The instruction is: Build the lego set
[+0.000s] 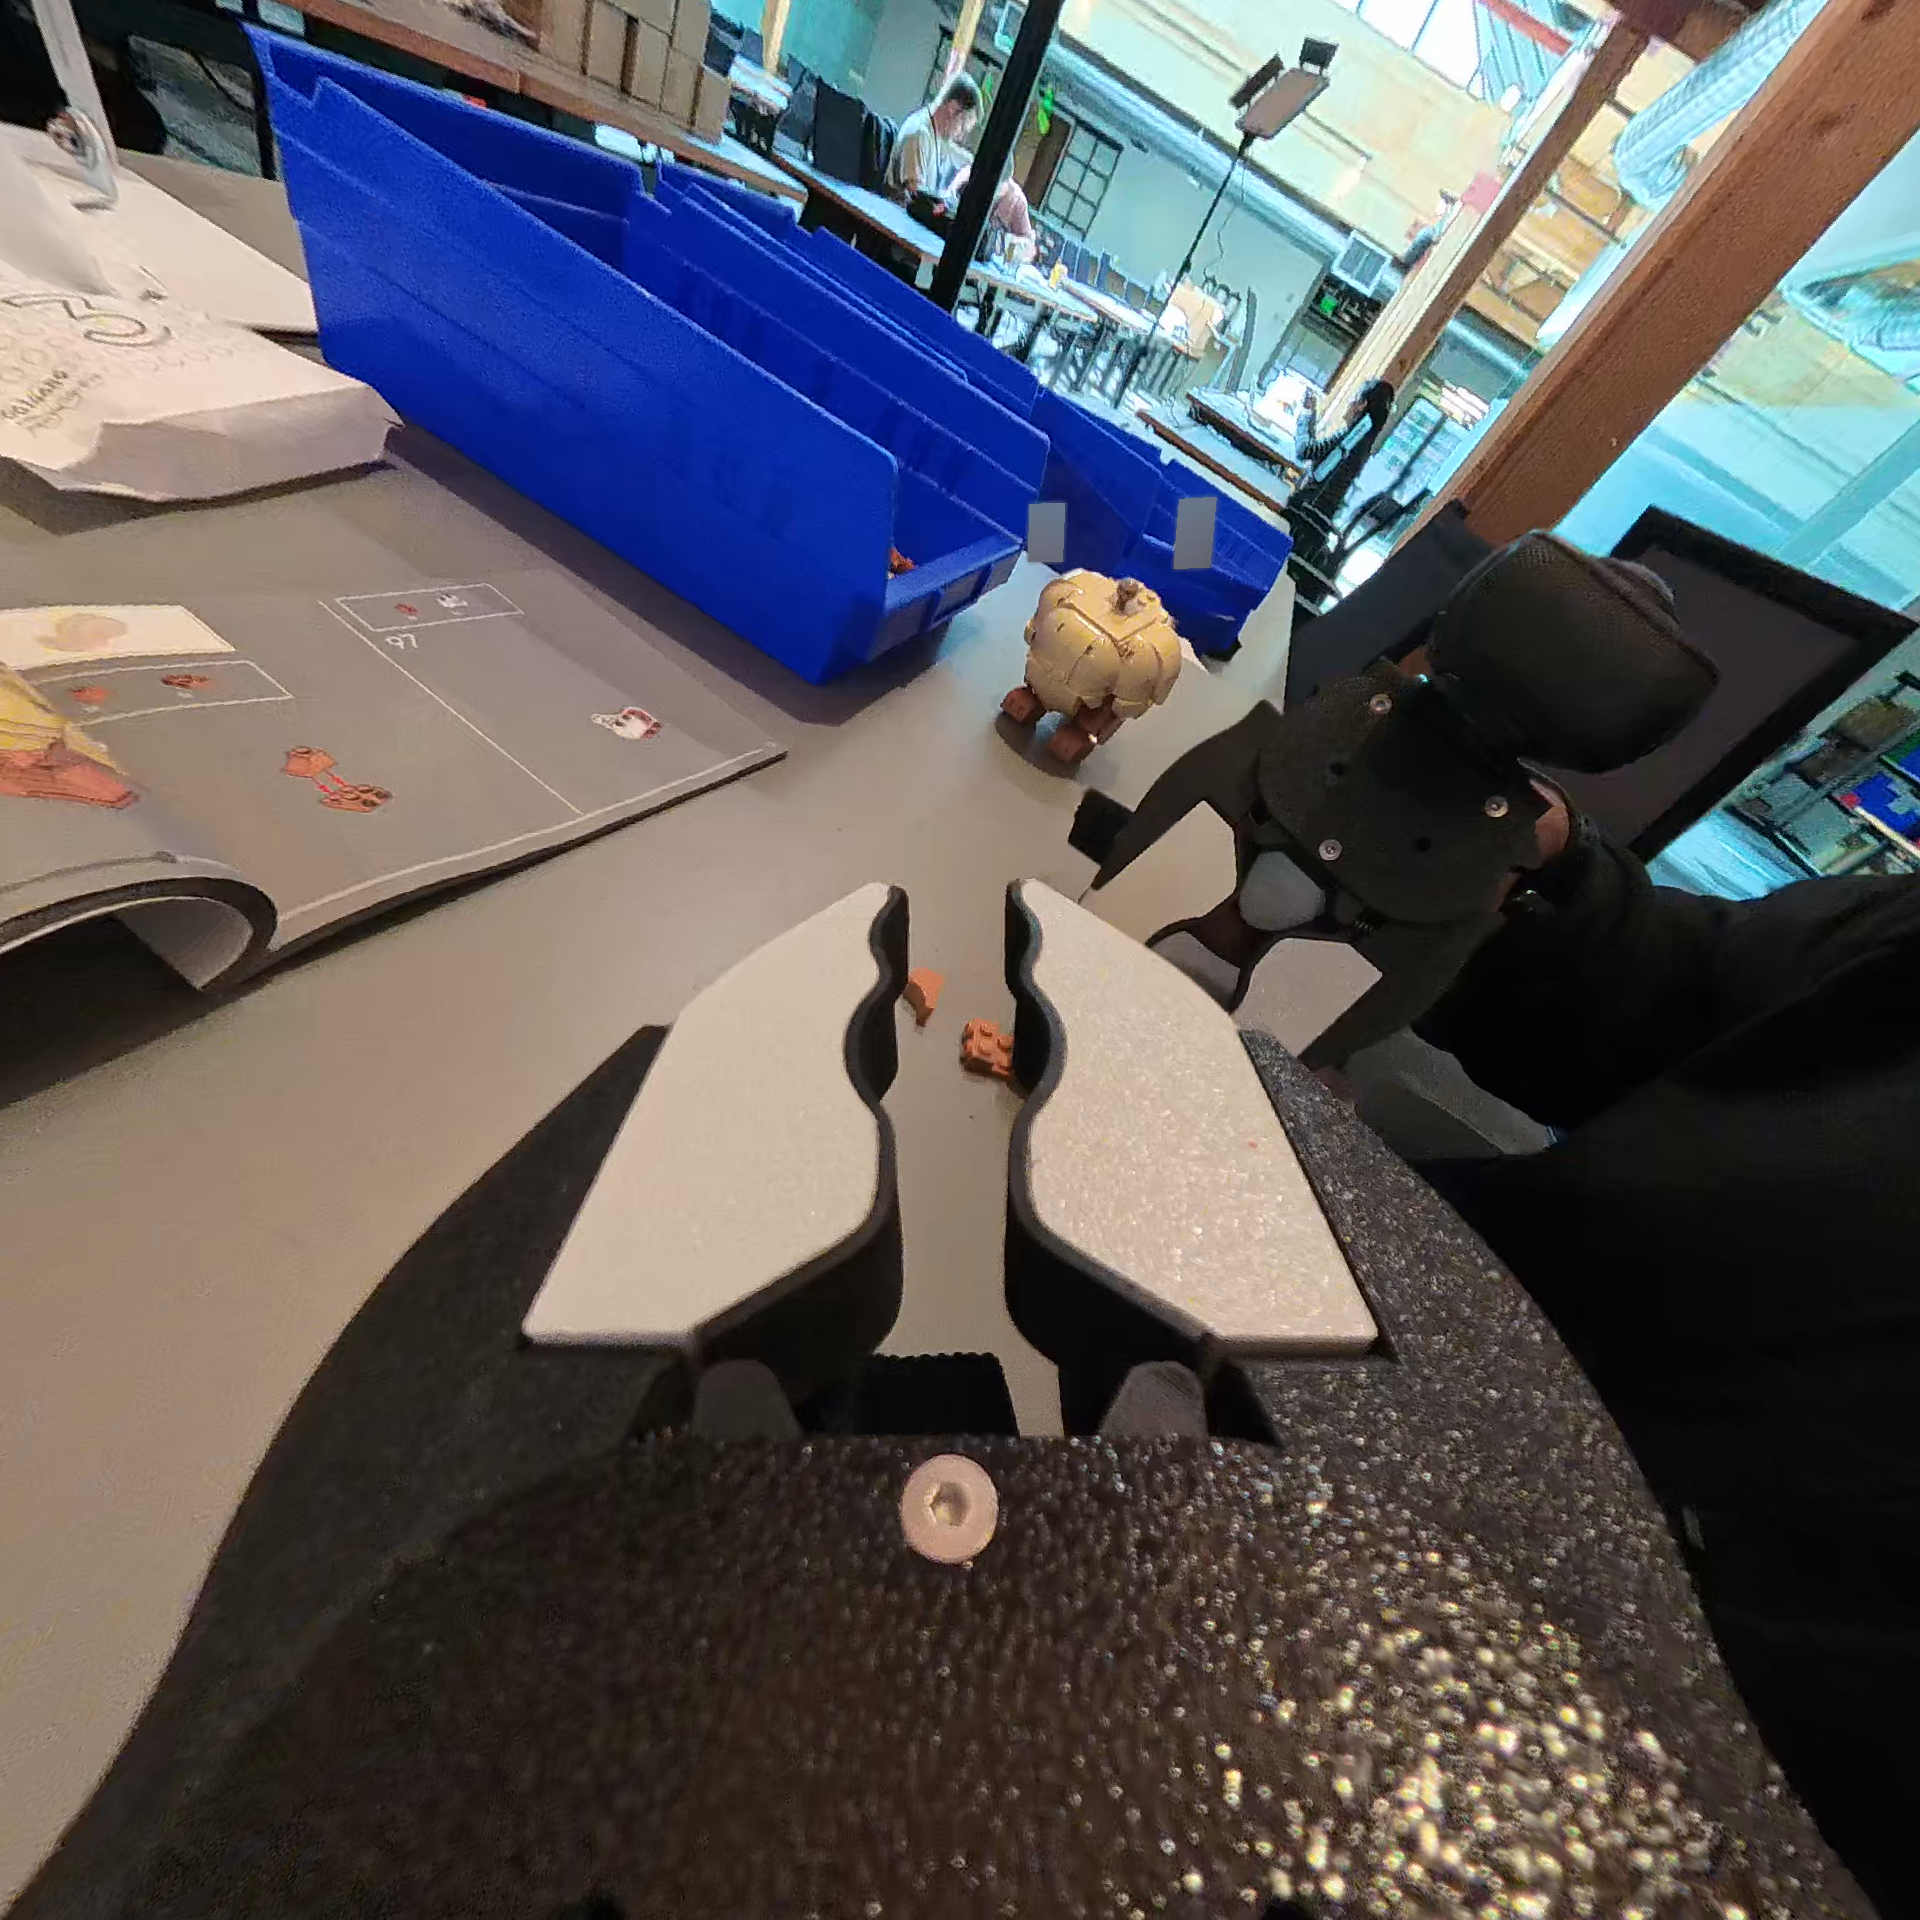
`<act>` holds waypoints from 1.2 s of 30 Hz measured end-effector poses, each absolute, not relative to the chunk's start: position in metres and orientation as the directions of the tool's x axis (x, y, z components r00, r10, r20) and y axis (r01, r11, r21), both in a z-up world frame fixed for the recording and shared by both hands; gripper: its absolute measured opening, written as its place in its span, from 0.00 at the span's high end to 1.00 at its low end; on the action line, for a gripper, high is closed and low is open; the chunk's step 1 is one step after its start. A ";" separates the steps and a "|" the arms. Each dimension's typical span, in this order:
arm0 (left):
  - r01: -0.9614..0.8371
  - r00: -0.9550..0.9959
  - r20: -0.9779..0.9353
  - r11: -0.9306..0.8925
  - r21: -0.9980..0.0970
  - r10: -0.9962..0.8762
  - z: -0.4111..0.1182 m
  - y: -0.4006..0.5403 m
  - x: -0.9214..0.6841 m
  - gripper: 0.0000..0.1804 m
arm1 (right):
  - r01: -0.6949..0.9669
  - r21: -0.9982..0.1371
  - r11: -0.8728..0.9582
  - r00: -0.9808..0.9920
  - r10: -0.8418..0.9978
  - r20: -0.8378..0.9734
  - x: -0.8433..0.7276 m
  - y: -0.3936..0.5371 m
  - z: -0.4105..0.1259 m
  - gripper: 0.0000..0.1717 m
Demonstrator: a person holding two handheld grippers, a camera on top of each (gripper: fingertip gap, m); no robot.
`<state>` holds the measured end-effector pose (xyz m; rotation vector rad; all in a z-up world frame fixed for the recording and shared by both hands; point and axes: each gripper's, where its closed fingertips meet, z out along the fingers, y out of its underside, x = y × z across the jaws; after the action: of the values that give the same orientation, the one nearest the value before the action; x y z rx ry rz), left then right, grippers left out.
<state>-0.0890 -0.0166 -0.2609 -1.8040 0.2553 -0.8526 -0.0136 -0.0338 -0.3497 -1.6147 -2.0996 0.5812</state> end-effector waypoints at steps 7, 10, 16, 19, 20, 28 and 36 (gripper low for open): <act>0.301 0.738 0.429 -0.315 -0.900 -0.521 -0.242 -0.024 -0.106 0.91 | 0.849 -0.499 0.175 -0.157 0.984 0.079 -0.005 -0.010 -0.354 0.87; 0.314 0.743 0.414 -0.272 -0.909 -0.525 -0.234 -0.029 -0.109 0.91 | 0.845 -0.506 0.171 -0.158 0.985 0.069 -0.014 -0.024 -0.354 0.85; 0.340 0.726 0.431 -0.265 -0.902 -0.537 -0.234 -0.035 -0.111 0.91 | 0.812 -0.560 0.166 -0.137 0.986 0.094 -0.039 -0.038 -0.351 0.83; 0.347 0.725 0.429 -0.252 -0.903 -0.538 -0.232 -0.038 -0.113 0.91 | 0.787 -0.595 0.161 -0.120 0.987 0.109 -0.038 -0.031 -0.343 0.84; 0.352 0.723 0.434 -0.253 -0.901 -0.538 -0.233 -0.038 -0.114 0.91 | 0.781 -0.596 0.186 -0.127 0.982 0.140 -0.038 -0.026 -0.342 0.85; 0.354 0.721 0.434 -0.251 -0.901 -0.540 -0.232 -0.039 -0.114 0.91 | 0.792 -0.561 0.240 -0.253 0.966 0.057 -0.045 -0.025 -0.354 0.87; 0.360 0.721 0.439 -0.251 -0.898 -0.536 -0.232 -0.038 -0.115 0.92 | 0.786 -0.617 0.037 0.001 0.998 0.062 -0.063 -0.017 -0.354 0.94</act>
<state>-0.1147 -0.0379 -0.2324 -1.6168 0.1446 -0.8501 -0.0629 -0.0169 -0.3543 -1.7986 -1.8357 0.5720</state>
